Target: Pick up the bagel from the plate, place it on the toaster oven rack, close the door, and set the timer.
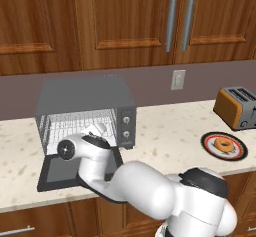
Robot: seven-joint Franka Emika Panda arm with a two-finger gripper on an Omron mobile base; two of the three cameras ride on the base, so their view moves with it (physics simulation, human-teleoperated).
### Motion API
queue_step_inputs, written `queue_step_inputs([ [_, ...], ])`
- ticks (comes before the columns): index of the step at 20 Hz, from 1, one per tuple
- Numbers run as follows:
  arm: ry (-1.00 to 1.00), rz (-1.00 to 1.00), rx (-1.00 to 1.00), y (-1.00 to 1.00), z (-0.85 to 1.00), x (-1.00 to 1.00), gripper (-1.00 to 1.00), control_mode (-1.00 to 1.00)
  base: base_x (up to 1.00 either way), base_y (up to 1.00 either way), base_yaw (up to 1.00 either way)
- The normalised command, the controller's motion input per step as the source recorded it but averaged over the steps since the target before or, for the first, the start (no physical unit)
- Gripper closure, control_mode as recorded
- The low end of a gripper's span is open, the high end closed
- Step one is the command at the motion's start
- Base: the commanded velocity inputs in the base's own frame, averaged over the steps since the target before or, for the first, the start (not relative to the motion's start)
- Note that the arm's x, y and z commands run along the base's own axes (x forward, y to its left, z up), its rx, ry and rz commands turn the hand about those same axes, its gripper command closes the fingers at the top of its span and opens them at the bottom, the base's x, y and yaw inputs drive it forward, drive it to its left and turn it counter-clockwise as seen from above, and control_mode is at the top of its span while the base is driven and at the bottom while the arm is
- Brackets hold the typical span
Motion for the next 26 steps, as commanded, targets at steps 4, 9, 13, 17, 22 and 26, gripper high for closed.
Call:
queue_step_inputs([
  [4,0.00,0.00,0.03,0.00,-0.20,0.13,-1.00,-1.00,0.00,0.00,0.00],
  [9,0.00,0.00,0.02,0.00,-0.16,0.10,-1.00,-1.00,0.00,0.00,0.00],
  [13,0.00,0.00,0.02,0.00,-0.07,0.11,-1.00,-1.00,0.00,0.00,0.00],
  [17,0.00,0.00,0.03,0.00,-0.04,0.16,-1.00,-1.00,0.00,0.00,0.00],
  [22,0.00,0.00,0.03,0.00,-0.05,0.17,-1.00,-1.00,0.00,0.00,0.00],
  [26,0.00,0.00,0.03,0.00,-0.13,0.16,-1.00,-1.00,0.00,0.00,0.00],
])
